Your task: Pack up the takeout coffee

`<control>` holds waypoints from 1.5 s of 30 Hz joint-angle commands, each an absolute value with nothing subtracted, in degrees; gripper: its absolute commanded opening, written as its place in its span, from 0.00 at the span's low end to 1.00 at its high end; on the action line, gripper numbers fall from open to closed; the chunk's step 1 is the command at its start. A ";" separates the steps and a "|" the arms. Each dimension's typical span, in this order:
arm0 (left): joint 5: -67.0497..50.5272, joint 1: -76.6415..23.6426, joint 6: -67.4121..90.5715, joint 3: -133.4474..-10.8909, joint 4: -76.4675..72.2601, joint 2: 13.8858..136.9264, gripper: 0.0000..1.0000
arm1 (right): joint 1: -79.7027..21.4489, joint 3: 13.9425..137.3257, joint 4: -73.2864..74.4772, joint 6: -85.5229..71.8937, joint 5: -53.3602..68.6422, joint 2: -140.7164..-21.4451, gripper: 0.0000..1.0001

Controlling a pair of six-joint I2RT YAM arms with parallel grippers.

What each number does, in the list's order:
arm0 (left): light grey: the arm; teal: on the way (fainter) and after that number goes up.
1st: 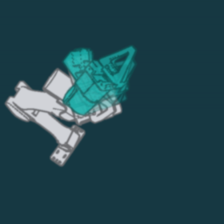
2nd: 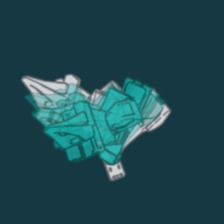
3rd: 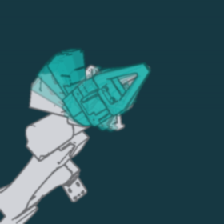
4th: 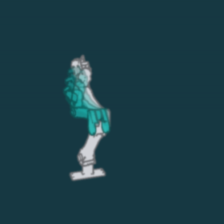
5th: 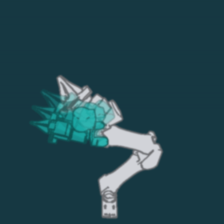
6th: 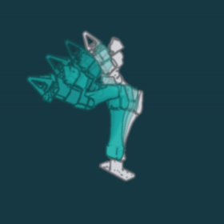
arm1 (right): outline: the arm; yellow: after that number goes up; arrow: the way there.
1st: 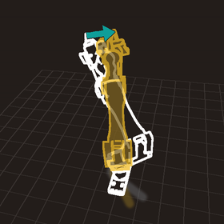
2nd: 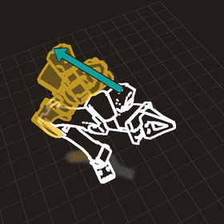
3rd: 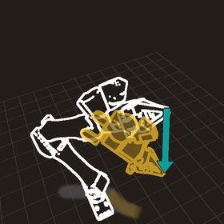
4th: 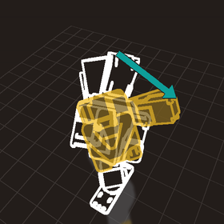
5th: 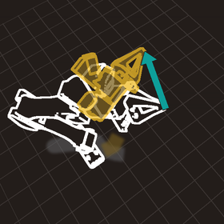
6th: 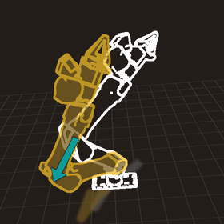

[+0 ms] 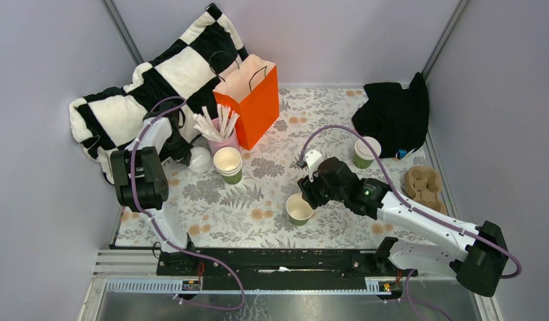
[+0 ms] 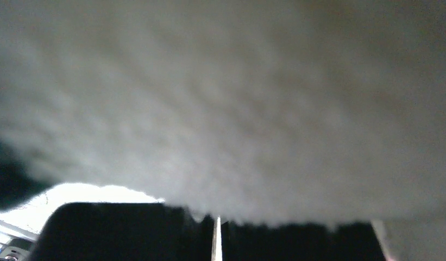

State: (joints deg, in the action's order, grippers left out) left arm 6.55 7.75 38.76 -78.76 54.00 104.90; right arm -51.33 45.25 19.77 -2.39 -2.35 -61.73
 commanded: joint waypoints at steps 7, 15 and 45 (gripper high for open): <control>5.11 7.47 37.06 -80.17 54.84 105.06 0.00 | -51.74 45.12 17.34 -2.02 -2.55 -60.22 0.57; 4.83 7.50 37.96 -81.20 56.42 102.17 0.00 | -51.75 45.15 17.15 -2.02 -2.28 -60.12 0.57; 13.41 7.47 47.10 -85.21 64.51 95.97 0.00 | -51.76 45.85 18.05 -1.89 -2.38 -60.20 0.56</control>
